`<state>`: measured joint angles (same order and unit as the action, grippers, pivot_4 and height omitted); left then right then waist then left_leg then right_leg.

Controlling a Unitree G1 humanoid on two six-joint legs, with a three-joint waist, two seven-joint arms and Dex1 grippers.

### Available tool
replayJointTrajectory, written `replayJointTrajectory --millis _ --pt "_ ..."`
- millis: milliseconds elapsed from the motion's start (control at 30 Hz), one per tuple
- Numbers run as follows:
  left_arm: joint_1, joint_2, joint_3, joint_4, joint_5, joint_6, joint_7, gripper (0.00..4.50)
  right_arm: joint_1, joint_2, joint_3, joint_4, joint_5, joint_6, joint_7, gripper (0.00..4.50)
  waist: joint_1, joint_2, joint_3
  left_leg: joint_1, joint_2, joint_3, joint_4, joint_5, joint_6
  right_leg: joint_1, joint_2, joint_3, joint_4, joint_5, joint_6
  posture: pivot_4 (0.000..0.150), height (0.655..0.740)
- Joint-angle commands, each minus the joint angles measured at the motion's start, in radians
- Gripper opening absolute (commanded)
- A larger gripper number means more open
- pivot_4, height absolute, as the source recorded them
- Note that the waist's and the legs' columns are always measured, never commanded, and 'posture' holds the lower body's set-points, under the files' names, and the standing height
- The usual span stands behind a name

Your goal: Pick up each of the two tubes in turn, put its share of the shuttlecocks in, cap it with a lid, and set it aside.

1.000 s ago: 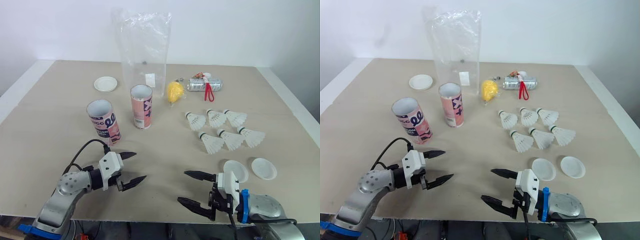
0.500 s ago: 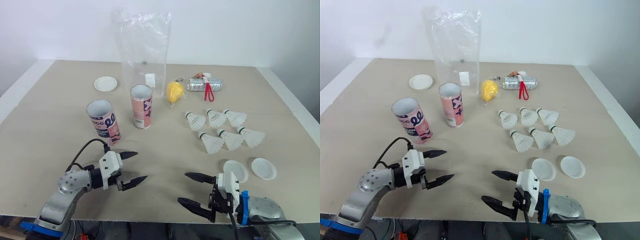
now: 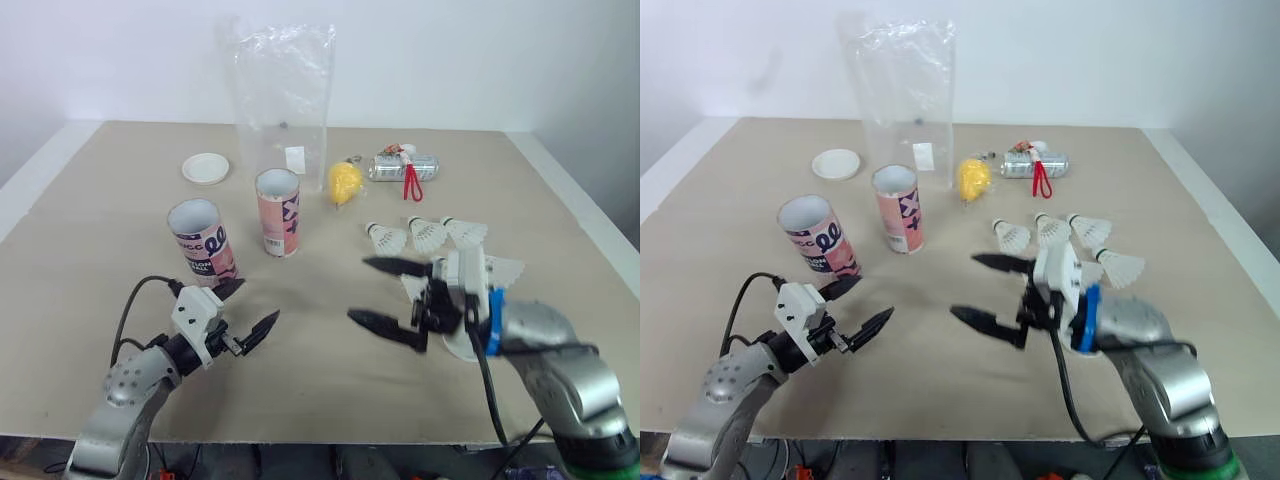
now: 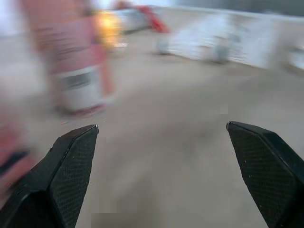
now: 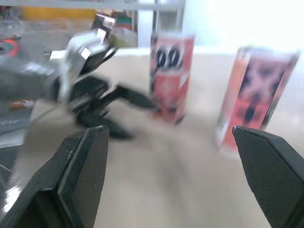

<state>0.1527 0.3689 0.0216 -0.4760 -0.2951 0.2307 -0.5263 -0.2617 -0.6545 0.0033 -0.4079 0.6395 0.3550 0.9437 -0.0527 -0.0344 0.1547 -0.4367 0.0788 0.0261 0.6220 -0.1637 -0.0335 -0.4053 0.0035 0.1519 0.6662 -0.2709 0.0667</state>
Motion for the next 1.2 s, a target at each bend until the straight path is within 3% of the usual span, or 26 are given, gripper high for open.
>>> replayJointTrajectory --millis 33,167,467,1200 --pt "0.041 -0.049 0.008 -0.084 0.047 0.034 0.125 4.50 -0.090 0.009 0.048 0.156 -0.065 -0.043 0.086 4.45 0.005 0.000 0.000 0.000 0.000 0.000 0.000 0.000 0.000 -0.001 0.000 0.000 0.000 -0.001 0.000 0.150 0.7400" --pt "0.062 -0.116 0.013 -0.107 0.083 0.063 0.236 4.50 -0.190 0.025 0.075 0.327 -0.120 -0.102 0.163 4.45 0.008 0.000 0.000 -0.001 -0.001 0.001 0.000 0.000 0.000 0.000 -0.001 0.000 0.000 -0.001 0.001 0.150 0.7400" --pt "0.007 -0.186 0.099 -0.025 0.103 0.063 0.370 4.50 -0.268 0.080 0.074 0.449 -0.120 -0.079 0.239 4.45 0.005 0.001 0.000 -0.002 -0.002 0.001 -0.001 0.000 0.000 0.000 -0.001 0.001 0.000 -0.001 0.001 0.150 0.7400" --pt "-0.284 -0.097 0.103 0.380 0.060 -0.013 0.169 4.50 -0.258 0.113 0.071 0.450 -0.193 -0.105 0.268 4.45 0.005 0.001 0.000 -0.002 -0.002 0.000 -0.002 0.000 0.000 -0.001 0.001 0.000 0.000 0.002 0.005 0.150 0.7400"
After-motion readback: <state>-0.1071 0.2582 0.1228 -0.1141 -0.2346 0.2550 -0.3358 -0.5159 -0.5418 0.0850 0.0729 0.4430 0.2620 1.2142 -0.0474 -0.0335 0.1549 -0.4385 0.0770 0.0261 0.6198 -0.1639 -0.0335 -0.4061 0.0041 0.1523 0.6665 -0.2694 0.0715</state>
